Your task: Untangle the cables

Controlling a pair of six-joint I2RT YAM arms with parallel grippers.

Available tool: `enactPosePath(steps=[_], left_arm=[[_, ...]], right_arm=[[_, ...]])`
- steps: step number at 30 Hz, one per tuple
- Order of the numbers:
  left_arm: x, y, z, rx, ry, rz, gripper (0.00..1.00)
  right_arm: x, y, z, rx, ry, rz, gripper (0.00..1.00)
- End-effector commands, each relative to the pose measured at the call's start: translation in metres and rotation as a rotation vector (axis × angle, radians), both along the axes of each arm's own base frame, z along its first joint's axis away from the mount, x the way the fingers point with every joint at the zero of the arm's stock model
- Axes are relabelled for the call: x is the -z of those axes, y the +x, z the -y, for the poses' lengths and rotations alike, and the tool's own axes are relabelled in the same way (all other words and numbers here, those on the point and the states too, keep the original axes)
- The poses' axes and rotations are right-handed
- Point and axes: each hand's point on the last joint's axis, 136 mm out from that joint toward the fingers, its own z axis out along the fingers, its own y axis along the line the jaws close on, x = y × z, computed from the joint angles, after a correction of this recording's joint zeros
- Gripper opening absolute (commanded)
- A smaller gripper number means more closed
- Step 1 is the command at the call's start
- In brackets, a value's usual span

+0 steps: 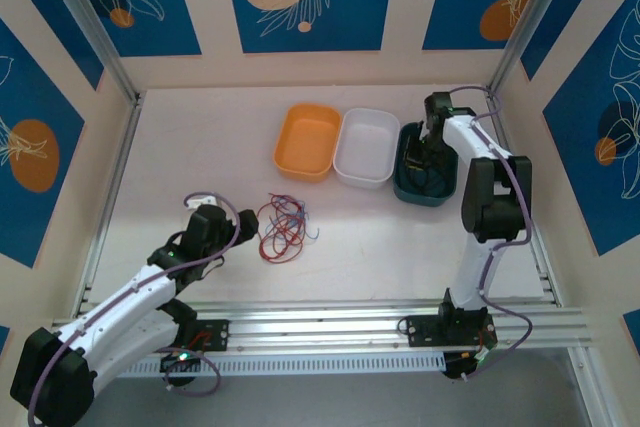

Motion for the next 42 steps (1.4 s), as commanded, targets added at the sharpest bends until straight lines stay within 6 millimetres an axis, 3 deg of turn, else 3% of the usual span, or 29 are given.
enactPosePath(steps=[1, 6, 9, 17, 32, 37, 42], left_arm=[[0.006, -0.003, 0.001, 0.015, 0.006, -0.01, 1.0], [0.008, -0.004, 0.001, 0.017, 0.003, -0.016, 1.0], [0.008, -0.004, 0.001, 0.017, 0.004, -0.015, 1.0], [0.006, -0.005, -0.001, 0.011, 0.007, -0.01, 1.0], [0.003, -0.005, -0.003, 0.007, 0.012, -0.003, 1.0], [0.003, -0.004, -0.003, 0.003, 0.01, 0.001, 1.0], [0.005, -0.002, 0.002, 0.013, -0.007, -0.008, 1.0]], right_arm=[[0.014, -0.002, -0.001, 0.006, -0.02, -0.035, 0.0], [0.022, -0.002, 0.002, 0.011, -0.034, -0.058, 0.0], [0.017, 0.0, 0.002, 0.004, -0.037, -0.047, 0.0], [-0.013, -0.003, 0.006, 0.009, -0.073, 0.012, 0.35], [-0.076, -0.017, 0.006, 0.025, -0.107, 0.14, 0.51], [-0.108, -0.027, -0.022, -0.019, -0.067, 0.223, 0.54], [-0.134, -0.044, -0.081, -0.115, 0.031, 0.313, 0.55]])
